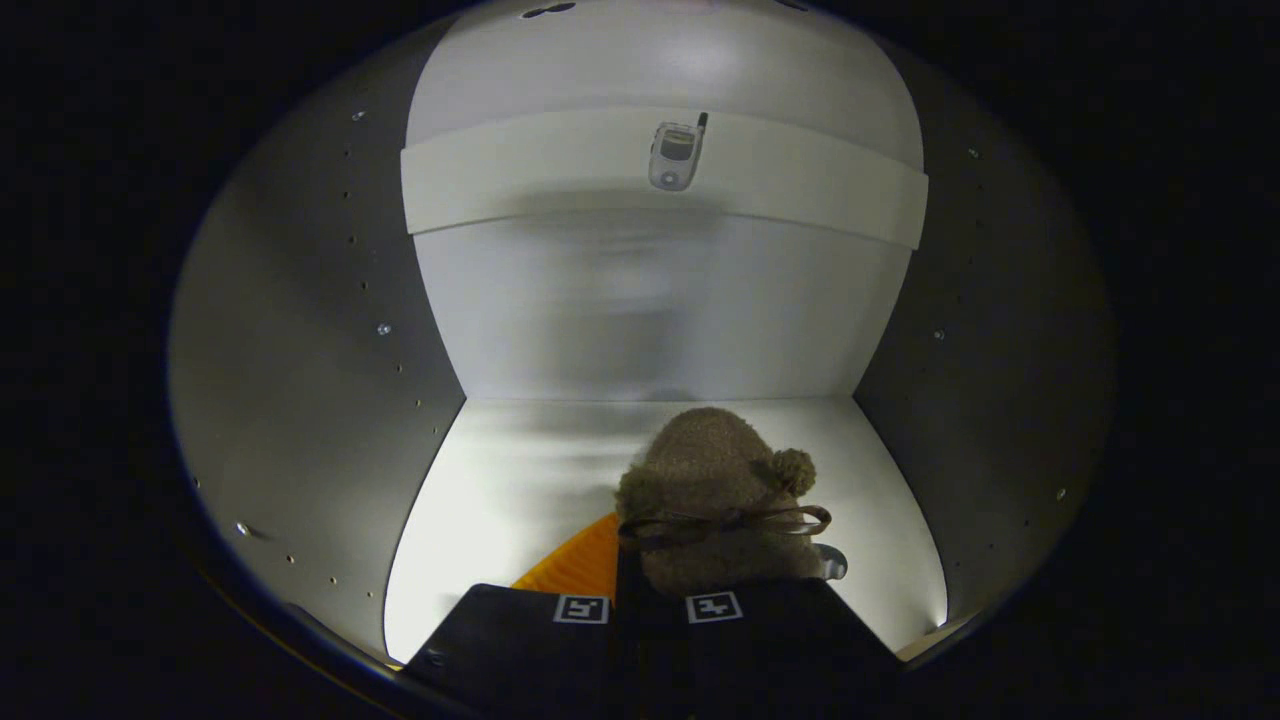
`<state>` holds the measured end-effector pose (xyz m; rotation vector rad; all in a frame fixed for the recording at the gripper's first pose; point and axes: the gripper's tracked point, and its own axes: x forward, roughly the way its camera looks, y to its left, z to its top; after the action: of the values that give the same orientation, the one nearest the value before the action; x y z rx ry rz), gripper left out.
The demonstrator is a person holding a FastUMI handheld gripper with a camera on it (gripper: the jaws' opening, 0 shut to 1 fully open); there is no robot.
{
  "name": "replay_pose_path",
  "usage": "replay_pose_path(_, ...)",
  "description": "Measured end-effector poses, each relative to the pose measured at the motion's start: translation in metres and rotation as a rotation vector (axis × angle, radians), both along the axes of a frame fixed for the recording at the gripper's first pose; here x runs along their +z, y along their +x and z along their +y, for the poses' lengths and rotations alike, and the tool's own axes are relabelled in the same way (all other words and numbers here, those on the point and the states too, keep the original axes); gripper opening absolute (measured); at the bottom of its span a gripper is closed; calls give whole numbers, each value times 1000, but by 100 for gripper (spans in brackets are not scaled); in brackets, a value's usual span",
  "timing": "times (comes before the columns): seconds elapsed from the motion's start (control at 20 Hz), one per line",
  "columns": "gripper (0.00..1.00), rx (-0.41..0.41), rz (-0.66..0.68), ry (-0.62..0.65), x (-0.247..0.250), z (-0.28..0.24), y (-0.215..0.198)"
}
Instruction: Open the shoe cabinet door, grab the shoes and put them into the shoe cabinet, then close the shoe cabinet door.
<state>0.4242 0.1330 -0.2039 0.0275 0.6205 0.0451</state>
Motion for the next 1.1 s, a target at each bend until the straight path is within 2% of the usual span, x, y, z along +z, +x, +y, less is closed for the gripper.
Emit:
replay_pose_path(0.1,17,13,10,19,-1,4,-4)
replay_pose_path(0.3,74,32,0,68,12,14,-18)
replay_pose_path(0.5,97,31,-15,108,31,13,-39)
replay_pose_path(0.75,97,32,-45,102,51,-9,-69)
replay_pose_path(1.1,99,11,-107,167,86,-31,-101)
